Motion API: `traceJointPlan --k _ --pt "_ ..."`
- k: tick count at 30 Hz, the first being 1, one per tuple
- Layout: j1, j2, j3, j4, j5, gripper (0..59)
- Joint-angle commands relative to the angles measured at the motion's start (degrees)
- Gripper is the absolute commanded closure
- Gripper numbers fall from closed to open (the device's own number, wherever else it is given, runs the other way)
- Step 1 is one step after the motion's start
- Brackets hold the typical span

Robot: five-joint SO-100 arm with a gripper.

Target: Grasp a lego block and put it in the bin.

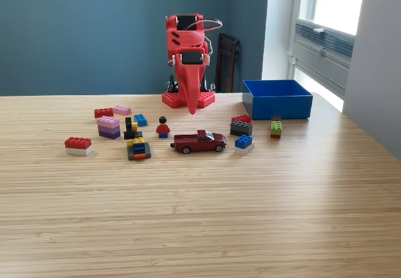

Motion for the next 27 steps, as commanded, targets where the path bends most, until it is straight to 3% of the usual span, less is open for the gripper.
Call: traceJointPlan --k 1,9,18,27 --pt "-2.37 -5.98 -13.89 5.63 1.58 35.2" --pt "-2.55 -28.48 -29.79 17.05 -0.97 32.3" --pt "3.78 -48.16 -35.51 16.96 -13.71 30.6" --pt "10.81 -59.77 -36.39 13.27 -22.76 29.3"
